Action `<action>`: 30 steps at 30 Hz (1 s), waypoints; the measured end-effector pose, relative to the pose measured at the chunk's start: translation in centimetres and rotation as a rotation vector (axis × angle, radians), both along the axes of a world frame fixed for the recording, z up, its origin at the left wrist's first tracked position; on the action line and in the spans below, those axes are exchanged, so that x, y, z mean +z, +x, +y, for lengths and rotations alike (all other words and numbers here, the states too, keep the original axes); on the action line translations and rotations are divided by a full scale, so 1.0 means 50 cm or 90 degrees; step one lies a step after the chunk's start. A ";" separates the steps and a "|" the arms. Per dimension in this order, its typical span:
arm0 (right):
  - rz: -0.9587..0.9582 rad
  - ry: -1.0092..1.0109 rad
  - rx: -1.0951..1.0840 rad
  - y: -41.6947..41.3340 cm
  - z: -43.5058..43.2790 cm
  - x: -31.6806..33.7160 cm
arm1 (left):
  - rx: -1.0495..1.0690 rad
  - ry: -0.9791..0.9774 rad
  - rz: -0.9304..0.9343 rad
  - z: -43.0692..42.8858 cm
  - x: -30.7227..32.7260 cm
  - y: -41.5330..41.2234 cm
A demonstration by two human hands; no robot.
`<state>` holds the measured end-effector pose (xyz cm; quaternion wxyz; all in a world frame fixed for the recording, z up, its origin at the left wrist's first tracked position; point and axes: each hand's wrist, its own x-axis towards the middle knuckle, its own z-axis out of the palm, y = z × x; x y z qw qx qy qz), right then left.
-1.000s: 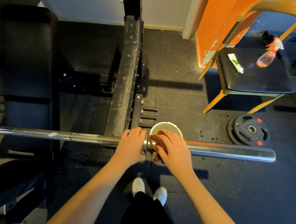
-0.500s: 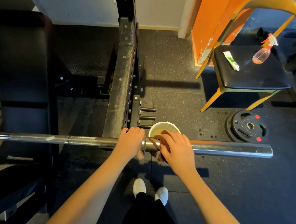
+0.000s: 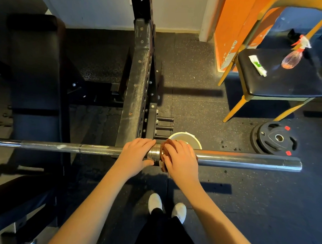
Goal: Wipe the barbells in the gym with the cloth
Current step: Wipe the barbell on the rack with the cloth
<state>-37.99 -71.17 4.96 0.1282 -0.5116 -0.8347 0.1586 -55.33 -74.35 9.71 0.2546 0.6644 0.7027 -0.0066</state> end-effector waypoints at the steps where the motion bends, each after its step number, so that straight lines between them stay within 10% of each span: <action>1: -0.006 0.000 0.006 0.005 0.001 0.000 | 0.004 0.000 0.000 0.000 0.001 0.003; 30: -0.125 0.029 -0.209 0.380 0.071 0.020 | -0.147 0.038 -0.046 0.062 0.013 0.184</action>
